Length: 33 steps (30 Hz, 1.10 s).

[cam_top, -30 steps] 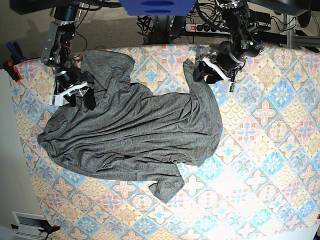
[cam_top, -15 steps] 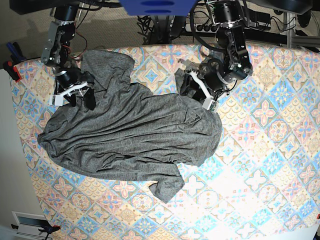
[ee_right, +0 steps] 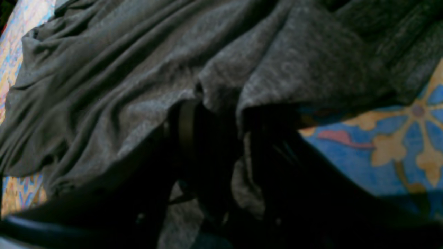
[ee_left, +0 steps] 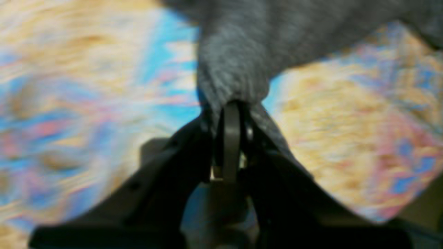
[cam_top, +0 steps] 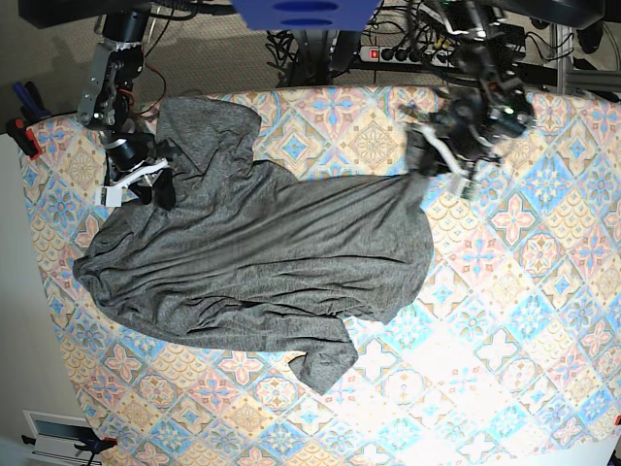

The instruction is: Layout the t-shirt on the table in an organized manner, then fold the t-shirt properly

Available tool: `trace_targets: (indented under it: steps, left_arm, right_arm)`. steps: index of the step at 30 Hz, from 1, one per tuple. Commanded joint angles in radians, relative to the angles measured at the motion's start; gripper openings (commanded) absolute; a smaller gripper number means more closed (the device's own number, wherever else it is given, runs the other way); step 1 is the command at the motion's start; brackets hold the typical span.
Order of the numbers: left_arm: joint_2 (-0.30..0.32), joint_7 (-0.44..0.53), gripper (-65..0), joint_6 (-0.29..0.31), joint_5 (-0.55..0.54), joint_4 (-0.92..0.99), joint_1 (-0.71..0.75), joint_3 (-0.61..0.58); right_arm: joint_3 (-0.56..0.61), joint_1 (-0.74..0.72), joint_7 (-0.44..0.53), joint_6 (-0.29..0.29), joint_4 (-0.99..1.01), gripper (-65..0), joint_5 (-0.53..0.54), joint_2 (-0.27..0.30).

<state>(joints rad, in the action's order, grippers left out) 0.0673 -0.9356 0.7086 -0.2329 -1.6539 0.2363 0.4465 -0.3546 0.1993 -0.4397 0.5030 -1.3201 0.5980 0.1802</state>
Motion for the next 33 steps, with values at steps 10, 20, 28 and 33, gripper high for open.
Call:
trace_targets:
  steps: [10,20,28,33]
  left_arm:
    - [0.053,-0.024,-61.1,-0.01,0.027,-0.019,-0.065,0.007]
    - [0.044,-0.024,-60.7,-0.01,0.037,-0.133,-0.105,-0.002]
    - [0.049,-0.015,-60.9,-0.01,0.037,-0.279,-0.113,-0.076]
    - [0.016,-0.021,-61.0,-0.01,0.028,-0.303,-0.171,-0.085]
  right_arm:
    - [-0.085,-0.048,-0.101,-0.056,0.004,-64.4,-0.048,-0.005]
    - [-0.169,-0.053,-0.101,-0.103,-0.23,-65.0,-0.048,0.06]
    - [-0.223,-0.053,-0.103,-0.103,-0.405,-65.0,-0.048,0.061]
    - [-0.237,-0.053,-0.103,-0.122,-0.479,-65.0,-0.048,0.061]
